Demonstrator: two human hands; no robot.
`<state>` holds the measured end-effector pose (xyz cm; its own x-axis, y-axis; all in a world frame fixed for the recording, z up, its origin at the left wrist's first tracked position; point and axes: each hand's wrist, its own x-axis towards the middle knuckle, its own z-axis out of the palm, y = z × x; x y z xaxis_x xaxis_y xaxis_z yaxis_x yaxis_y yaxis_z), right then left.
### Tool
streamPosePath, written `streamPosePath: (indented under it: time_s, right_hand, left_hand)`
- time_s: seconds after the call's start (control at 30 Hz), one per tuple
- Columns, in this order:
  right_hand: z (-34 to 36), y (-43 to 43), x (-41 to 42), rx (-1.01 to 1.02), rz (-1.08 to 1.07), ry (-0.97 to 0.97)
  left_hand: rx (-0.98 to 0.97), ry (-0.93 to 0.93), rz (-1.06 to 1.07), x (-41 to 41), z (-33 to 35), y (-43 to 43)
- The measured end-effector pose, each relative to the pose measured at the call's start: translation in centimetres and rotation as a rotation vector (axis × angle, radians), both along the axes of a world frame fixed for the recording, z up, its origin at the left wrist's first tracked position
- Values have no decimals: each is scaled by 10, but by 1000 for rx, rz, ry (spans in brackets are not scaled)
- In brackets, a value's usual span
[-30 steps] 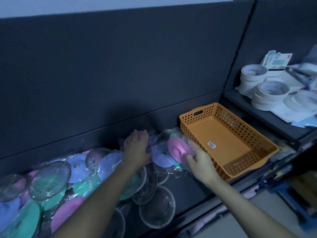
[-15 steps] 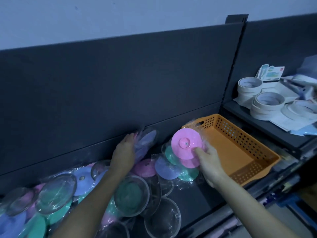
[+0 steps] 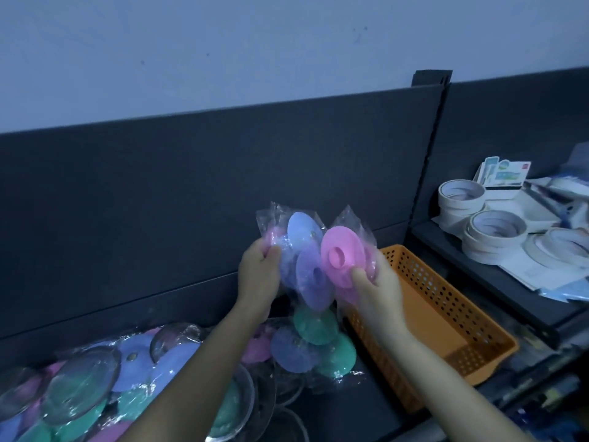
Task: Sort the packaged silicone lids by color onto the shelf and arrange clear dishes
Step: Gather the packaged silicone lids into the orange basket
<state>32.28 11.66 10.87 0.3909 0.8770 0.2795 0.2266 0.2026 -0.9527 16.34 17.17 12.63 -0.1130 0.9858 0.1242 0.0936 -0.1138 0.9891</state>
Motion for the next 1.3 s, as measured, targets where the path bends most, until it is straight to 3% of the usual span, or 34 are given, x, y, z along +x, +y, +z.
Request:
streamPosePath:
  time_s: [0.2,0.5,0.67,0.87,1.03,1.2,1.3]
  right_hand:
    - [7,8,47,-44,-13,-159]
    - [-42,29,107,-219,-32,-261]
    - [-64,40,119,-303,56,-252]
    - [-83,53,122,-429,88,-301]
    - [-89,55,121,-513,216,-478]
    - [-90,50,114,-566,386,-659]
    - [-79,46,107,-513,306,-719]
  left_hand:
    - [-56,-94,-70,75,0,0]
    - [-143,28,-93,151,-42,15]
    - [-176,191,-157,164,-68,23]
    - [-492,203,-264,160,-77,40]
    - [-301,579,-273,149,-66,41]
    - [-225,546,-71,107,-64,39]
    - [-195,569,-22,70,-71,27]
